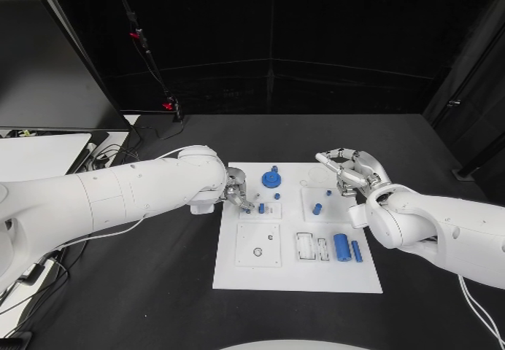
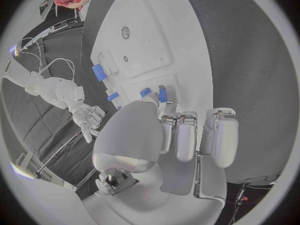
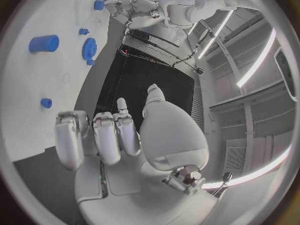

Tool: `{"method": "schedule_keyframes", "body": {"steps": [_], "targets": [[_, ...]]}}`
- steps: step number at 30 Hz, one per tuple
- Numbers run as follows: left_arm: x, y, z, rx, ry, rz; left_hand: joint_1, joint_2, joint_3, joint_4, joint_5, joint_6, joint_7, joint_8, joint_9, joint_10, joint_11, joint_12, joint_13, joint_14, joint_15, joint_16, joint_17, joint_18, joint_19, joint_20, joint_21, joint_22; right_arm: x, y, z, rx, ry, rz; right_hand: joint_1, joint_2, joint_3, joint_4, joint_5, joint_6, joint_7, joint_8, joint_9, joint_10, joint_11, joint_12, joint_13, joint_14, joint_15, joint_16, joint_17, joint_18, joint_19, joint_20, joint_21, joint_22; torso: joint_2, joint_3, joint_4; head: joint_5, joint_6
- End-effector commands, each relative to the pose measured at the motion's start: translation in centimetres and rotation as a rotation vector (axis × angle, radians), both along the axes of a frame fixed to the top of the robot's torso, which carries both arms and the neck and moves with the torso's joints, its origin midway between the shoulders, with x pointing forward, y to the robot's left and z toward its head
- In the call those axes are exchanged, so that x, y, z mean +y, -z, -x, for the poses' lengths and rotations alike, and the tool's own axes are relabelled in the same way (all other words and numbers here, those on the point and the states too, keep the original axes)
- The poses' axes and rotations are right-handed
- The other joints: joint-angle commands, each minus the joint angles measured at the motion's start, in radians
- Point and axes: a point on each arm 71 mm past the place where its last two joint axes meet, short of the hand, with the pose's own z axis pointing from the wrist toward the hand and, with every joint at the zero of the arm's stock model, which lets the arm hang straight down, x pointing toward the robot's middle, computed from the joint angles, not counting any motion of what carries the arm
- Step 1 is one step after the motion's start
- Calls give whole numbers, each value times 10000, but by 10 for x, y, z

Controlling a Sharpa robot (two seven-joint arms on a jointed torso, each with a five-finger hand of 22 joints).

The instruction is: Assemble the parts on the task board

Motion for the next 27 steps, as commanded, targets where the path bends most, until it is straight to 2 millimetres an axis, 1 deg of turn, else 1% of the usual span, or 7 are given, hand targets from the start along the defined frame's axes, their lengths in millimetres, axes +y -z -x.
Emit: {"method": "schedule_keyframes", "body": {"steps": [1, 3, 6, 11, 17, 23, 27], "targets": [[1, 3, 2, 251, 56, -194, -79, 44, 1638, -636, 4, 28, -98, 16, 15, 1095, -30, -56, 2609, 1045, 7, 8, 2635, 123, 392, -57, -40, 2383, 0, -2, 0, -93, 10, -20, 8, 111, -9, 58, 37, 75, 516, 2, -10, 1059, 62, 33, 2633, 1057, 91, 25, 2633, 94, 574, 90, -57, 2393, -1, 0, 6, 11, -17], [1, 4, 2, 281, 61, -222, -89, 40, 1654, -637, 0, 16, -94, 13, 16, 1095, -27, -56, 2609, 1045, 9, 8, 2635, 124, 389, -56, -42, 2382, 0, -2, 0, -92, 21, -15, 8, 111, -9, 58, 37, 75, 516, 2, -10, 1059, 62, 33, 2633, 1057, 91, 25, 2633, 94, 574, 90, -57, 2393, -1, 4, 15, 13, -42], [1, 4, 2, 322, 62, -269, -100, 36, 1670, -637, -3, 4, -91, 9, 17, 1095, -24, -56, 2609, 1045, 11, 8, 2635, 125, 385, -55, -45, 2381, 0, -2, 0, -90, 31, -11, 8, 111, -9, 58, 37, 75, 516, 2, -10, 1059, 62, 33, 2633, 1057, 91, 25, 2633, 94, 574, 90, -57, 2393, -3, 2, 15, 7, -45], [2, 4, 2, 366, 42, -318, -133, 29, 1714, -636, -15, -27, -81, -1, 20, 1095, -14, -56, 2609, 1045, 17, 8, 2635, 133, 359, -52, -65, 2371, -1, -2, 0, -89, 32, -9, 8, 111, -9, 58, 37, 75, 516, 2, -10, 1059, 62, 33, 2633, 1057, 91, 25, 2633, 94, 574, 90, -57, 2393, -3, -6, 1, 13, -40], [2, 5, 2, 402, 43, -325, -136, 28, 1718, -636, -16, -30, -81, -2, 21, 1095, -14, -56, 2609, 1045, 17, 8, 2635, 134, 354, -52, -69, 2369, -1, -2, 0, -86, 44, -4, 8, 111, -9, 58, 37, 75, 516, 2, -10, 1059, 62, 33, 2633, 1057, 91, 25, 2633, 94, 574, 90, -57, 2393, 9, 1, 11, 22, -44], [1, 5, 2, 426, 84, -271, -150, 27, 1741, -637, -23, -44, -76, -6, 22, 1095, -10, -56, 2609, 1045, 20, 8, 2635, 137, 344, -50, -76, 2365, -1, -1, 0, -82, 37, -6, 4, 113, -12, 59, 38, 84, 519, 2, -19, 1059, 64, 33, 2633, 1057, 93, 25, 2633, 92, 578, 91, -54, 2395, 9, 5, 6, 38, -74], [0, 5, 1, 447, 96, -261, -167, 28, 1778, -638, -31, -63, -70, -12, 23, 1095, -5, -56, 2609, 1045, 25, 8, 2635, 138, 340, -47, -80, 2363, -1, -1, 0, -81, 35, -7, 4, 113, -12, 59, 38, 84, 519, 2, -19, 1059, 64, 33, 2633, 1057, 93, 25, 2633, 92, 578, 91, -54, 2395, 2, 1, -3, 32, -83]]}}
